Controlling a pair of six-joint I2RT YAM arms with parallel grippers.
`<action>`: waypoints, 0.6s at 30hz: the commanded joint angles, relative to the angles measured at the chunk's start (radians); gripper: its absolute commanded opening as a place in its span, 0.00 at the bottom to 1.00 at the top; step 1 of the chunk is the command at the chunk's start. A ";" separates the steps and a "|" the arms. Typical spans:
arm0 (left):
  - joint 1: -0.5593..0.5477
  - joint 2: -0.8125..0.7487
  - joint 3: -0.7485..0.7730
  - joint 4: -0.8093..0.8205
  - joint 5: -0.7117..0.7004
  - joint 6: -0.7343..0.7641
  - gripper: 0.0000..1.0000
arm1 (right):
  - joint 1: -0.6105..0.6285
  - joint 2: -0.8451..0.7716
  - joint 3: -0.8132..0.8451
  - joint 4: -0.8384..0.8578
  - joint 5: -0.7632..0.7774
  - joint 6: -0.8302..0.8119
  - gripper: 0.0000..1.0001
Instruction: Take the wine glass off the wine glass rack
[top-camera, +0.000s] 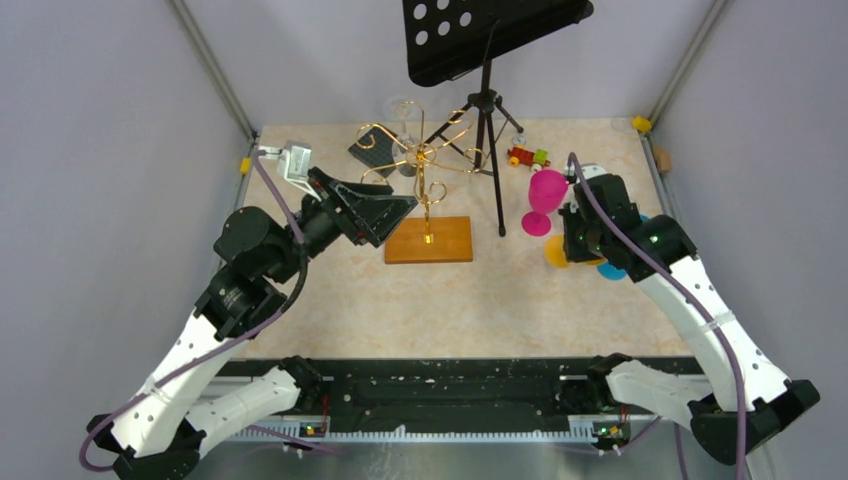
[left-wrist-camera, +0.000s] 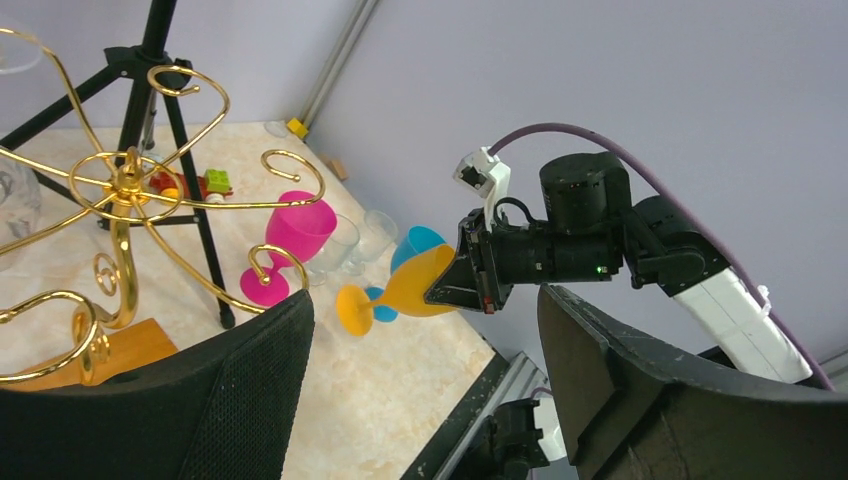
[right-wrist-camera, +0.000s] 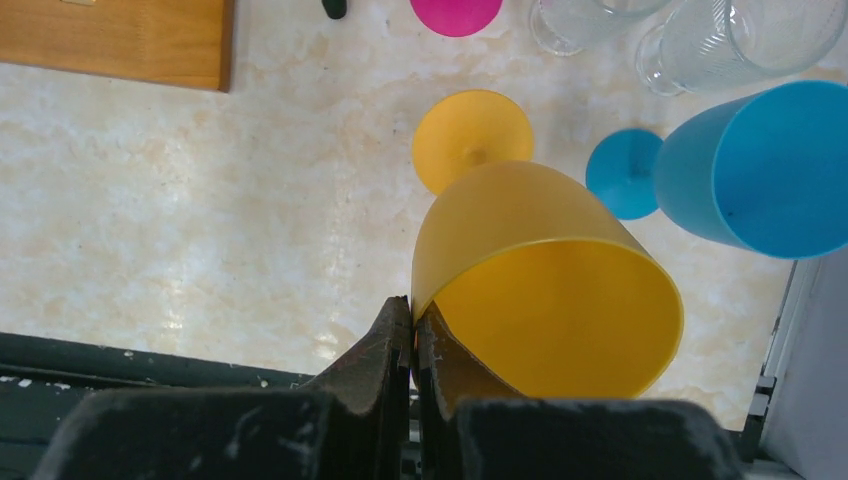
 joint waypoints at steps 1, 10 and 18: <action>0.002 -0.012 0.045 -0.031 -0.037 0.050 0.85 | 0.001 0.024 -0.008 0.001 0.009 -0.028 0.00; 0.003 -0.032 0.066 -0.096 -0.120 0.077 0.85 | -0.071 0.152 -0.033 0.000 0.023 -0.101 0.00; 0.002 -0.048 0.043 -0.100 -0.143 0.075 0.85 | -0.125 0.228 -0.039 0.030 0.013 -0.124 0.00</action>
